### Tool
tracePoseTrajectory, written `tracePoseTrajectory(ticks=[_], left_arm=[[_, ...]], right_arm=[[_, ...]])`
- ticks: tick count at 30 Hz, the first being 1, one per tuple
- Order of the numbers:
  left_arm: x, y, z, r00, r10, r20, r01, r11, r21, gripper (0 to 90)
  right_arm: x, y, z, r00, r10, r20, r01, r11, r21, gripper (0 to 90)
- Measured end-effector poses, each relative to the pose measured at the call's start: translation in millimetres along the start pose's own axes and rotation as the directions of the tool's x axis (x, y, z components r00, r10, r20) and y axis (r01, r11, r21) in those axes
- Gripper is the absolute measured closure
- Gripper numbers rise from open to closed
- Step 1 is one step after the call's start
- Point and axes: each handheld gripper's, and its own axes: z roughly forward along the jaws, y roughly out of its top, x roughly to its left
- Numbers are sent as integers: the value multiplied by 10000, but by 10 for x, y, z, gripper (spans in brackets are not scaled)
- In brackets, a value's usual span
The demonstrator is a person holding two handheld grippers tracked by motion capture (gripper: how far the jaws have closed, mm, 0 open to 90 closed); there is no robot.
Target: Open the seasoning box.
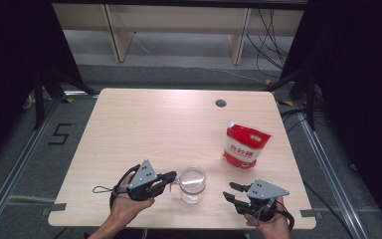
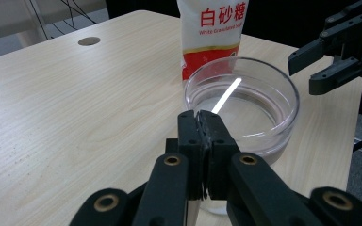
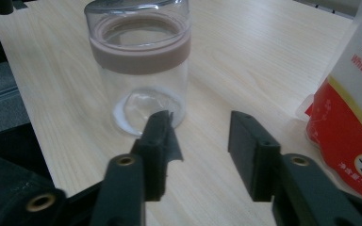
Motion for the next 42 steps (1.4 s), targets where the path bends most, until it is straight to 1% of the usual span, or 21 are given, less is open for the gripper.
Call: tracePoseTrajectory(ticks=[2, 3, 5, 7, 9, 10, 11, 13, 15, 18, 20, 21, 23, 26, 28, 30, 33, 35, 40, 41, 42], left_arm=[[2, -3, 2, 10000, -79, 46, 79, 10000, -40, 872], [5, -3, 1, 10000, -51, 50, 51, 10000, -41, 874], [11, -4, -4, 10000, -25, 51, 25, 10000, -15, 873], [3, -8, -5, 9998, -189, 1, 189, 9998, -19, 874], [11, -5, -4, 10000, -22, 54, 22, 10000, -23, 874], [2, -7, -4, 9999, -147, 15, 147, 9999, -31, 874], [1, -7, -4, 9999, -153, 7, 153, 9999, -26, 874], [6, -5, -3, 10000, -62, 45, 62, 10000, -25, 874], [1, -7, -3, 9999, -150, 30, 150, 9999, -26, 874], [10, -4, -3, 10000, -2, 50, 2, 10000, -22, 875], [-5, -9, 0, 9997, -254, 16, 254, 9997, -37, 876], [-6, -10, 0, 9996, -268, 17, 268, 9996, -41, 876], [-5, -10, -1, 9997, -250, 18, 250, 9997, -31, 876], [-6, -10, 0, 9997, -243, 14, 243, 9997, -37, 876], [-5, -10, 0, 9997, -251, 16, 251, 9997, -34, 876], [-5, -10, -1, 9997, -237, 18, 237, 9997, -31, 877], [-4, -10, -1, 9997, -230, 11, 230, 9997, -11, 877], [-3, -10, -2, 9997, -241, 16, 241, 9997, -5, 876], [-7, -11, -8, 9998, -196, -68, 196, 9998, 82, 877], [-10, -14, -7, 9997, -250, -81, 251, 9997, 84, 877], [0, -13, -8, 9999, -78, -73, 79, 9999, 82, 877]], right_arm=[[6, 12, 6, 10000, 12, 7, -12, 10000, 89, 652], [7, 22, 22, 9999, -101, -15, 101, 9999, 84, 662], [26, 43, 28, 10000, 27, 0, -27, 9999, 147, 688], [23, 59, 44, 9998, -187, -89, 188, 9998, 78, 716], [42, 74, 55, 9998, -175, -125, 176, 9998, 70, 743], [38, 81, 65, 9993, -346, -114, 346, 9994, 3, 750], [47, 88, 69, 9994, -298, -163, 298, 9995, 44, 757], [56, 100, 82, 9996, -277, -112, 278, 9996, 22, 763], [62, 114, 101, 9991, -381, -193, 382, 9993, 23, 770], [67, 129, 127, 9987, -451, -240, 450, 9990, -30, 784], [76, 141, 139, 9984, -508, -254, 509, 9987, 18, 794], [80, 148, 155, 9985, -485, -246, 482, 9988, -122, 797], [83, 166, 160, 9982, -517, -312, 515, 9986, -85, 798], [85, 174, 180, 9985, -502, -200, 498, 9985, -204, 813], [86, 185, 178, 9980, -562, -305, 560, 9984, -72, 822], [96, 191, 202, 9977, -615, -298, 606, 9977, -296, 827], [98, 205, 194, 9976, -602, -350, 598, 9981, -118, 831], [106, 207, 213, 9977, -627, -264, 619, 9976, -306, 835], [96, 227, 214, 9961, -781, -410, 771, 9967, -253, 835], [120, 229, 207, 9982, -485, -355, 478, 9986, -206, 837], [106, 234, 211, 9976, -614, -332, 605, 9978, -260, 838]])
